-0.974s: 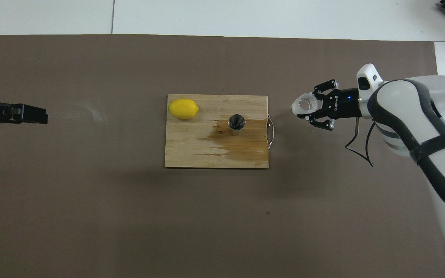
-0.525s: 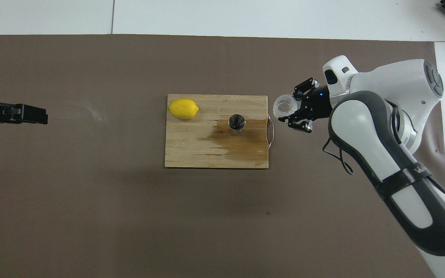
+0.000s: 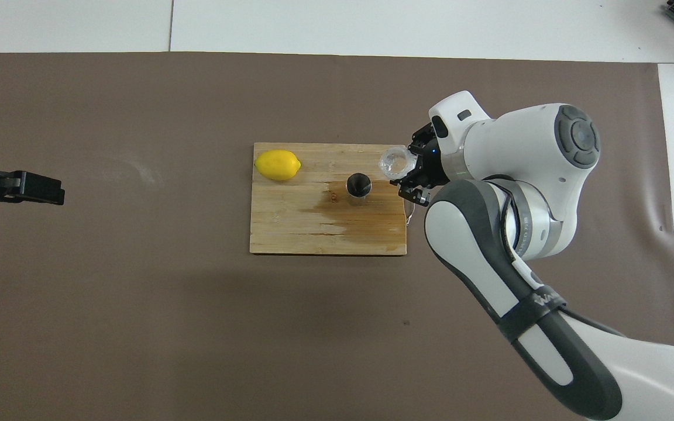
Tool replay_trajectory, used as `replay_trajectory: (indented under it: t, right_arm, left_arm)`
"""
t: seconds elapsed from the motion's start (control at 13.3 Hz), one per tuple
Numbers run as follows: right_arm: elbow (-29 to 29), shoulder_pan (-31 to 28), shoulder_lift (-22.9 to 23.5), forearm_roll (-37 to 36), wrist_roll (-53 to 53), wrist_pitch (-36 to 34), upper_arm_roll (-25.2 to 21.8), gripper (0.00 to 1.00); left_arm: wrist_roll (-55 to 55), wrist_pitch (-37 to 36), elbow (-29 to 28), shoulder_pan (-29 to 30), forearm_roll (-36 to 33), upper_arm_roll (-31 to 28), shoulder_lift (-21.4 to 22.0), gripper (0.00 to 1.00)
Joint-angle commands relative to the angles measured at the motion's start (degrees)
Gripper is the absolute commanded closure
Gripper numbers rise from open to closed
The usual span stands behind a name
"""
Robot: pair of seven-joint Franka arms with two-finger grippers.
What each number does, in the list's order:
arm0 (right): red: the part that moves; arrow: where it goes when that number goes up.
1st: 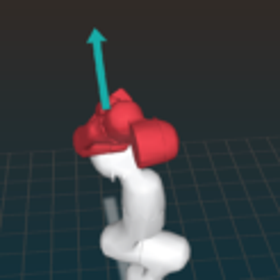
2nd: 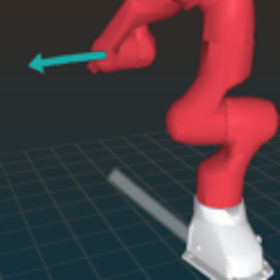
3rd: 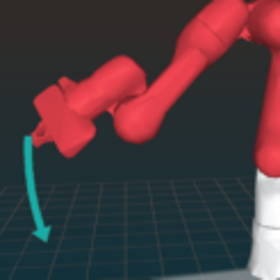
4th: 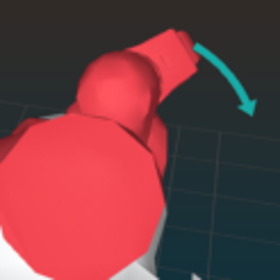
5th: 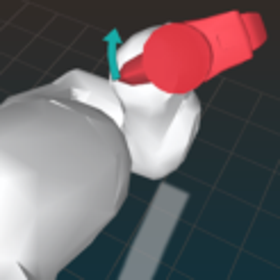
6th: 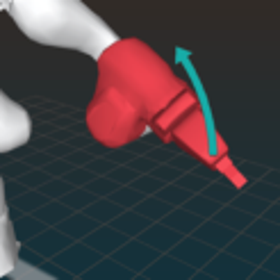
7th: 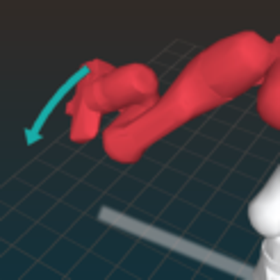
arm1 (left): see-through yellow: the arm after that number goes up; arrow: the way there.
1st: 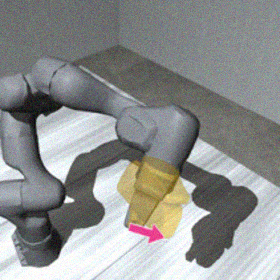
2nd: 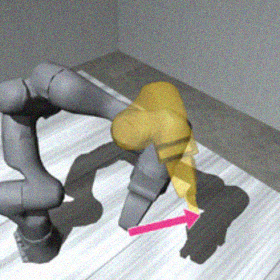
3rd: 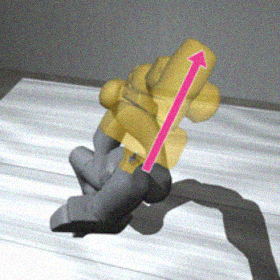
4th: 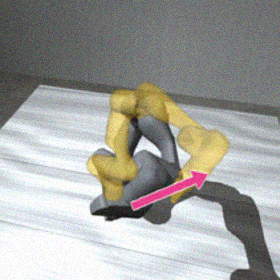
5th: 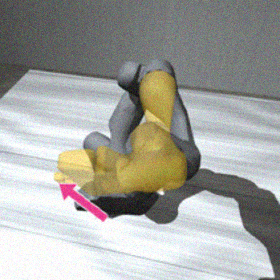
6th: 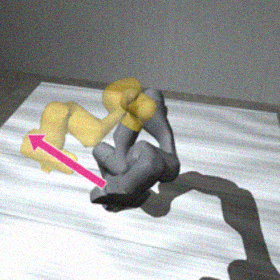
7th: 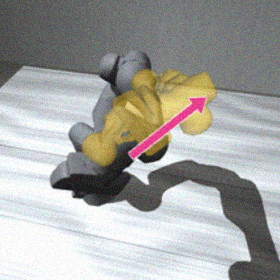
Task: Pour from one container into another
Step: 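Lift the white cup with the right gripper over the metal cup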
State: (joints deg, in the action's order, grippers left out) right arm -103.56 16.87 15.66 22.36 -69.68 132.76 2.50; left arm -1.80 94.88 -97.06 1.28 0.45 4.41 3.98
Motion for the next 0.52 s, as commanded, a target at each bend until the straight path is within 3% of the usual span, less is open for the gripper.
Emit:
replay_trajectory:
  t: [0.0,0.45]
  right_arm:
    - [-0.94,2.19,-0.37,-5.91,4.97,1.8,0.05,0.57]
    - [-1.64,3.25,-0.9,-16.37,8.32,1.89,0.14,0.57]
  left_arm:
    - [-0.31,-1.27,0.03,0.31,-0.98,0.24,0.5,0.0]
    - [-0.22,-1.71,-0.15,0.48,-0.89,0.07,0.59,0.0]
